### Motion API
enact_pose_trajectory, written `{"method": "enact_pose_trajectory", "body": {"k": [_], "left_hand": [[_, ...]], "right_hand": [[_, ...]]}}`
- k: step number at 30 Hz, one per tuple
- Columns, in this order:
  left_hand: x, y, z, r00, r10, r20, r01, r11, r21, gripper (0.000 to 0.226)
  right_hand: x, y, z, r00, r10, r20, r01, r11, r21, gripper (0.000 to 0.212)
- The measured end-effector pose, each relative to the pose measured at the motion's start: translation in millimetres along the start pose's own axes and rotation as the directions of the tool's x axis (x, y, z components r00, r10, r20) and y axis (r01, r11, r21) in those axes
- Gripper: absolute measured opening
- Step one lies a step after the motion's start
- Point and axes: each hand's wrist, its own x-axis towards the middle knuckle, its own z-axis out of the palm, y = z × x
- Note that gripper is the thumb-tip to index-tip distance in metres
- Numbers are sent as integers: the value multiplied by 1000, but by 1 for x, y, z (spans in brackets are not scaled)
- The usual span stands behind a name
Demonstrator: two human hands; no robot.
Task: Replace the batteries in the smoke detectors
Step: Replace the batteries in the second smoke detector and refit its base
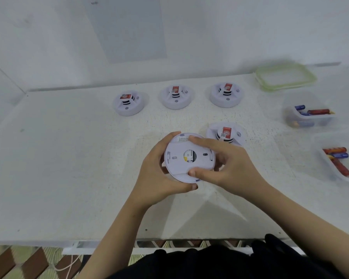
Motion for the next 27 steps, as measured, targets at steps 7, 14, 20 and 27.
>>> {"method": "enact_pose_trajectory", "body": {"k": [7, 14, 20, 27], "left_hand": [[0, -3, 2, 998, 34, -44, -33, 999, 30, 94], [2, -3, 0, 997, 20, -77, -18, 1000, 24, 95], [5, -7, -3, 1000, 4, -10, -4, 1000, 14, 98], [7, -5, 1, 1000, 9, -25, -9, 1000, 3, 97]], "right_hand": [[-3, 0, 5, 991, -119, -69, 108, 983, -150, 59], [1, 2, 4, 999, -36, 9, 37, 977, -208, 59], [16, 3, -9, 980, 8, 200, 39, 972, -231, 64], [14, 5, -4, 982, -181, 47, 187, 964, -191, 61]]}}
